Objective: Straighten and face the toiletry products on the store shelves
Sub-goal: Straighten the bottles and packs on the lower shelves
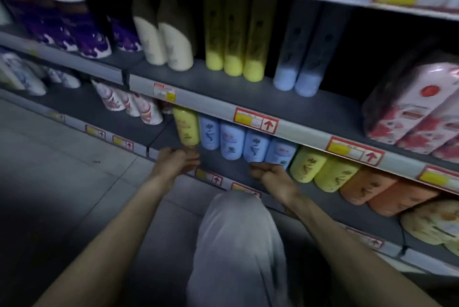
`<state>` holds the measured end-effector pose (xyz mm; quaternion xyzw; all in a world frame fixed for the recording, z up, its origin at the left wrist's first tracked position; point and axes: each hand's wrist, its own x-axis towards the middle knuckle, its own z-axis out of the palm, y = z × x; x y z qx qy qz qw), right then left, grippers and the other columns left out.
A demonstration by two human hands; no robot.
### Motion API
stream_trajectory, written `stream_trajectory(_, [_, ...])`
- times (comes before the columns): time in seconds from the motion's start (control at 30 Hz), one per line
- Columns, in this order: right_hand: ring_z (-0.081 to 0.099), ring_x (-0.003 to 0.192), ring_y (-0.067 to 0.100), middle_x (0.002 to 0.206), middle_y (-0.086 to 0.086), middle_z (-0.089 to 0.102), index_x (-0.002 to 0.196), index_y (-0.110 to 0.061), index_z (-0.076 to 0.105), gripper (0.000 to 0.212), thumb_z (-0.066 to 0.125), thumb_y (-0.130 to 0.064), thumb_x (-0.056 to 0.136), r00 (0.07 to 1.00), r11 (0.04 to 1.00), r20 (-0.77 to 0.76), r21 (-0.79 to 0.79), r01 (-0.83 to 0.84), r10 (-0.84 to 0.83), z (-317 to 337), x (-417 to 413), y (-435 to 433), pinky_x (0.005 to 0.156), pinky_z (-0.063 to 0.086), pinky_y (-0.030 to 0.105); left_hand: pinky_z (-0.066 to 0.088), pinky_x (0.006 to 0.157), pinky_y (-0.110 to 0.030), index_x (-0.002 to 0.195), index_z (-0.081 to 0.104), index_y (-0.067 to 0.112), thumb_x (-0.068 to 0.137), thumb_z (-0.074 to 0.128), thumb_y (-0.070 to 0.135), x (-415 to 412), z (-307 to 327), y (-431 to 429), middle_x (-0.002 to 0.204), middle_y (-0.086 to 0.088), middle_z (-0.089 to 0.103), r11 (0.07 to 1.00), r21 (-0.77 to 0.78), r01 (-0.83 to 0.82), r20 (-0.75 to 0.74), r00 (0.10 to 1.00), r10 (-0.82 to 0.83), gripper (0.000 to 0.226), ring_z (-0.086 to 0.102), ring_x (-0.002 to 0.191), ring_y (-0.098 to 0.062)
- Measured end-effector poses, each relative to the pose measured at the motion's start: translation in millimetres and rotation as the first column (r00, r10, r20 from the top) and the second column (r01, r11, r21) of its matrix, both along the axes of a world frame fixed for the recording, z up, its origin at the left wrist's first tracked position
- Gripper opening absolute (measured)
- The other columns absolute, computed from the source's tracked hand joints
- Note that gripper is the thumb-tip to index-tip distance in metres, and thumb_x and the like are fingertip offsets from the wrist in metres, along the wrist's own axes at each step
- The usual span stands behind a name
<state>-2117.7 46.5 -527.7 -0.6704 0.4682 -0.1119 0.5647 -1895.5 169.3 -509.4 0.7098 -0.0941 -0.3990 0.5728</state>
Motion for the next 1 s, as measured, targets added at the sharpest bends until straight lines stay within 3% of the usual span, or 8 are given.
stream_trajectory(0.1, [0.060,0.121,0.023,0.124,0.004,0.067,0.123,-0.009,0.069,0.027,0.060,-0.005,0.098,0.998,0.989,-0.017,0.134,-0.055,0.058,-29,41,-13,0.111,0.046,0.046,0.048,0.100,-0.039,0.141,0.047,-0.006,0.100,0.042,-0.011,4,-47,-26,0.137,-0.019,0.059,1.000,0.011,0.011,-0.224,0.974,-0.008,0.042,0.061,0.120,-0.033])
stream_trajectory(0.17, [0.060,0.103,0.017,0.114,0.000,0.063,0.129,-0.008,0.064,0.033,0.051,0.003,0.101,0.998,0.984,-0.015,0.168,-0.056,0.059,-38,57,-22,0.092,0.056,0.033,0.042,0.104,-0.038,0.146,0.041,-0.003,0.096,0.035,-0.019,-4,-64,-44,0.144,-0.014,0.050,0.999,-0.012,0.042,-0.303,0.952,-0.044,0.053,0.049,0.136,-0.032])
stream_trajectory(0.27, [0.065,0.092,0.016,0.103,-0.001,0.068,0.121,-0.022,0.058,0.044,0.045,0.013,0.097,0.999,0.970,0.041,0.243,-0.019,0.010,-65,79,-37,0.056,0.049,0.013,0.046,0.092,-0.032,0.115,0.058,0.010,0.088,0.037,-0.021,-8,-82,-69,0.120,-0.012,0.056,0.993,-0.029,0.112,-0.296,0.948,-0.116,0.046,0.059,0.109,-0.022])
stream_trajectory(0.43, [0.062,0.117,0.035,0.127,0.018,0.066,0.144,-0.004,0.053,0.046,0.045,0.003,0.099,0.982,0.951,0.142,0.301,0.075,-0.122,-110,101,-48,0.075,0.057,0.031,0.044,0.107,-0.062,0.123,0.061,-0.004,0.072,0.048,-0.005,1,-125,-100,0.130,-0.027,0.061,0.987,-0.070,0.147,-0.197,0.968,-0.158,0.052,0.056,0.125,-0.047])
stream_trajectory(0.57, [0.060,0.130,0.035,0.139,0.020,0.062,0.152,-0.010,0.046,0.058,0.053,-0.029,0.098,0.954,0.927,0.240,0.364,0.085,-0.181,-117,104,-45,0.104,0.053,0.049,0.049,0.104,-0.058,0.134,0.060,0.000,0.091,0.044,-0.011,-10,-100,-107,0.130,-0.027,0.063,0.987,-0.056,0.154,-0.115,0.981,-0.159,0.047,0.061,0.120,-0.040])
stream_trajectory(0.63, [0.061,0.129,0.034,0.137,0.019,0.064,0.153,-0.011,0.044,0.059,0.055,-0.031,0.099,0.951,0.926,0.254,0.371,0.074,-0.178,-118,106,-49,0.098,0.057,0.045,0.049,0.105,-0.055,0.137,0.057,0.000,0.098,0.039,-0.010,-12,-102,-112,0.132,-0.027,0.061,0.988,-0.075,0.132,-0.117,0.983,-0.140,0.043,0.060,0.121,-0.038])
stream_trajectory(0.77, [0.062,0.127,0.031,0.133,0.017,0.065,0.153,-0.010,0.044,0.062,0.054,0.003,0.093,0.965,0.939,0.232,0.342,0.041,-0.126,-121,108,-56,0.084,0.059,0.032,0.055,0.098,-0.047,0.137,0.059,0.007,0.095,0.040,-0.011,-13,-108,-115,0.128,-0.018,0.065,0.989,-0.079,0.126,-0.113,0.984,-0.134,0.050,0.064,0.115,-0.029])
stream_trajectory(1.0, [0.062,0.123,0.039,0.132,0.029,0.063,0.121,-0.008,0.061,0.046,0.056,0.010,0.079,0.956,0.930,0.261,0.367,0.028,-0.131,-113,63,-52,0.101,0.052,0.052,0.050,0.058,-0.027,0.078,0.055,0.010,0.085,0.038,-0.018,-35,-127,-119,0.077,-0.007,0.058,0.986,0.020,0.164,-0.275,0.949,-0.152,0.033,0.062,0.083,-0.025])
